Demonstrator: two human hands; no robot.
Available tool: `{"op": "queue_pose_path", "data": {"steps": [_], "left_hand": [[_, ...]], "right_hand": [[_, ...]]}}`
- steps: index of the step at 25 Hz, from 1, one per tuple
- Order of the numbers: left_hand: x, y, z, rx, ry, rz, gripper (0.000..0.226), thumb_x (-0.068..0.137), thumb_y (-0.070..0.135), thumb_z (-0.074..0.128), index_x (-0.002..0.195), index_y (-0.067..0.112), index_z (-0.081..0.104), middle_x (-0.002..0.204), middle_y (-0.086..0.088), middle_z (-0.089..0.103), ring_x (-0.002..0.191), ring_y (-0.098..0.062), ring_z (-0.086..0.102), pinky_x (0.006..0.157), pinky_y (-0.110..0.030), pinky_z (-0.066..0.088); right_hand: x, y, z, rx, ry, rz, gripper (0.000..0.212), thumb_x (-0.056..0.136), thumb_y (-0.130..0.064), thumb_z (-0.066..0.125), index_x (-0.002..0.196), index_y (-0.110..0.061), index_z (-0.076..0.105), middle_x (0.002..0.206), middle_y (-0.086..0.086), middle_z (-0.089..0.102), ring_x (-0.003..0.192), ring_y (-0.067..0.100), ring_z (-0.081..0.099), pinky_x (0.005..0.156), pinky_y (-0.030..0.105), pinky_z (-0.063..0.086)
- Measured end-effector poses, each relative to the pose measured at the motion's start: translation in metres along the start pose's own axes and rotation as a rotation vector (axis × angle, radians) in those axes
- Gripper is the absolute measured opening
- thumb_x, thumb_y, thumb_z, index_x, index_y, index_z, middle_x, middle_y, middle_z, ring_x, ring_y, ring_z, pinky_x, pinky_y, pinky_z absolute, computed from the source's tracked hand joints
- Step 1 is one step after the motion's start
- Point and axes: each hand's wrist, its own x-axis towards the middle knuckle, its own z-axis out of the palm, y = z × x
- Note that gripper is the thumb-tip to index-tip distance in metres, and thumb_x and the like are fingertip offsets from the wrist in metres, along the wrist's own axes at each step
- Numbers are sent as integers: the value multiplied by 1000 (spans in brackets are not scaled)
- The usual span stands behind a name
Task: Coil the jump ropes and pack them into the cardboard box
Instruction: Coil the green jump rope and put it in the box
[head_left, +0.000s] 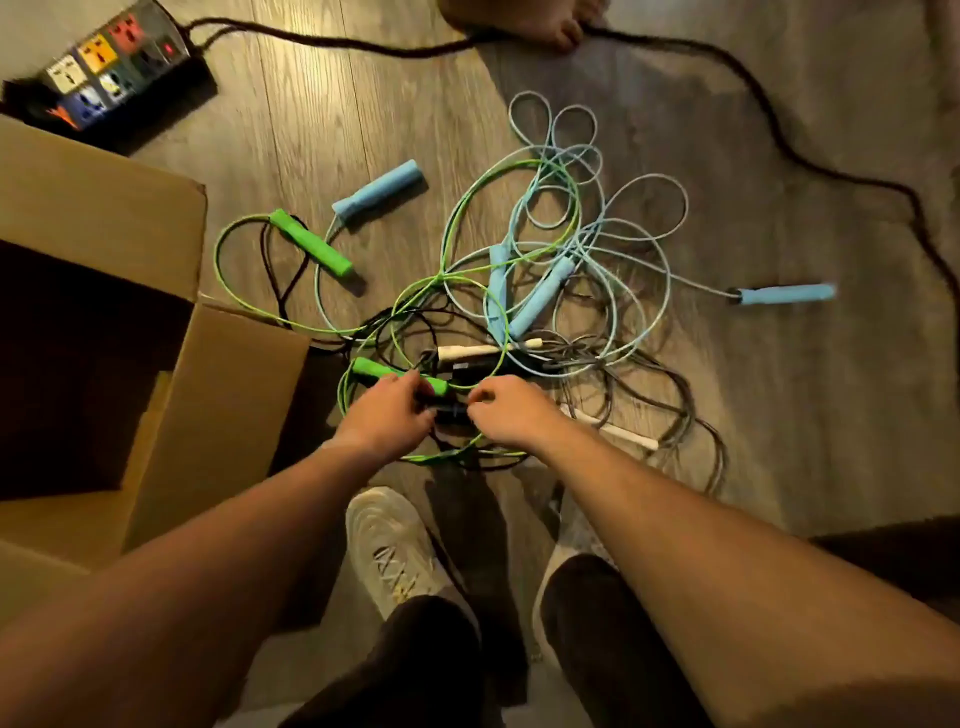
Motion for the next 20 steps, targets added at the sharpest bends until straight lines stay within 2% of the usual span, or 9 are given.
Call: {"op": "queue_pose_path", "data": {"steps": [2,5,8,10,11,13,16,18,20], "left_hand": [[29,-15,6,361,34,134,44,85,33,64,126,20,57,120,-11,56,112,-32,54,93,-43,48],[59,-27,5,751,39,283,54,82,45,63,130,22,52,127,-9,48,118,-32,46,87,-43,46],[67,-24,5,984,52,414,44,89,42,55,128,23,53,128,-7,49,118,-30,47,85,-42,44],[69,-15,-4,1022,69,488,39,93,37,49,127,17,51,126,-8,52,116,-30,50,83,-42,45],[65,-7,-15,873,78,485,37,95,35,48,125,14,49,125,-9,53,114,-30,52,84,-43,45],[39,18,-50,318,68,387,30,100,38,47,121,15,47,118,-9,58,108,-28,58,89,-42,47],[-18,67,-116,-292,181,313,22,102,40,45,112,21,49,98,-4,63,89,-20,63,74,-34,53],[-74,102,-157,-539,257,296,30,103,36,46,118,11,48,94,-13,67,79,-22,68,62,-28,56],[-126,134,-190,-769,277,343,35,103,31,46,125,3,44,97,-24,69,79,-29,71,65,-34,61]], "right_hand": [[35,2,15,-55,-3,8,35,91,-26,55,124,-26,65,132,9,63,122,31,56,98,32,45],[69,9,32,-155,-19,40,44,88,-28,57,131,-23,57,135,14,59,123,34,57,100,38,48],[78,14,43,-276,-44,41,39,88,-26,59,126,-16,58,130,13,61,119,34,60,95,38,50],[78,3,26,-318,-73,8,36,87,-24,64,120,-12,62,123,14,66,109,32,65,90,38,53],[74,-4,12,-307,-82,-26,36,85,-24,69,118,-11,63,119,15,69,102,31,69,87,38,56],[45,-22,-24,-223,-73,-110,49,78,-28,80,122,-18,61,117,11,70,93,27,70,86,41,59],[-22,-49,-73,-151,24,-292,63,70,-46,83,127,-30,60,130,-1,62,114,20,62,101,38,50],[-84,-65,-91,14,-5,-364,51,73,-51,81,118,-33,64,128,-1,62,117,19,59,103,39,48],[-150,-79,-101,118,11,-473,29,85,-40,75,110,-30,65,119,-2,65,113,14,58,95,31,48]]}}
